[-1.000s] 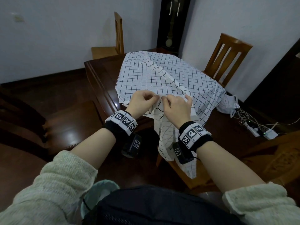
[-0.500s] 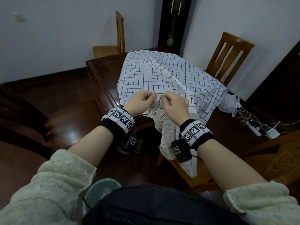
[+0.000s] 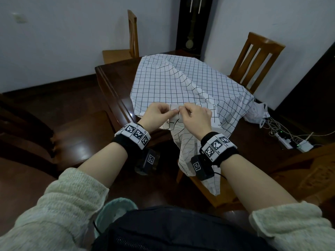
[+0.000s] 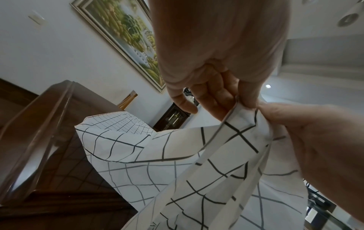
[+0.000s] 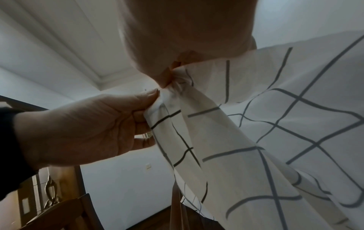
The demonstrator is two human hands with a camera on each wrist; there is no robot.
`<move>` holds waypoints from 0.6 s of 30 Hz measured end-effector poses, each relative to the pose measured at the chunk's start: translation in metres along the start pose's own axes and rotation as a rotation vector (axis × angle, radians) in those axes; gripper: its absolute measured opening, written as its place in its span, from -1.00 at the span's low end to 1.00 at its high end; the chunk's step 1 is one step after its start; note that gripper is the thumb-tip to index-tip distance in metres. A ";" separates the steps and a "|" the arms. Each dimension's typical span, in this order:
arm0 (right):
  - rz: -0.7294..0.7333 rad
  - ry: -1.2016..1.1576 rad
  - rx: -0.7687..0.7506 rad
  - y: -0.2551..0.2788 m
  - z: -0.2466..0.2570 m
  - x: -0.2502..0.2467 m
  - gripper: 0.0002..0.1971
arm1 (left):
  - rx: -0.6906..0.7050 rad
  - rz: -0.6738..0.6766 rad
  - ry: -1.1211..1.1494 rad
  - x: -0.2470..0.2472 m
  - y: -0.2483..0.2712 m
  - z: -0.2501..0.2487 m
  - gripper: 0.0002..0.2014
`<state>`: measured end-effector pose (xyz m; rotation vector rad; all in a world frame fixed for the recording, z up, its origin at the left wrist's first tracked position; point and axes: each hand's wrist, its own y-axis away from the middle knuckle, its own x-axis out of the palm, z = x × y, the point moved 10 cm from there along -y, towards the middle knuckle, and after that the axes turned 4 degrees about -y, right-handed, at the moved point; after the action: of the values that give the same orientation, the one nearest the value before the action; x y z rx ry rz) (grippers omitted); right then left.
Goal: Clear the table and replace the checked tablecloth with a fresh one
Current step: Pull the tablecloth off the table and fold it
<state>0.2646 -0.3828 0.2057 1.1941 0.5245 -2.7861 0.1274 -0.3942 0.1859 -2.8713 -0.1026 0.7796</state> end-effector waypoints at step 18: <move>0.115 0.050 -0.064 0.002 -0.006 0.012 -0.83 | 0.110 0.016 -0.131 -0.007 -0.006 -0.007 -0.51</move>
<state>0.2609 -0.3822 0.1927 1.2424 0.5269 -2.6300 0.1248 -0.3904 0.1962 -2.7195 -0.0509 0.9456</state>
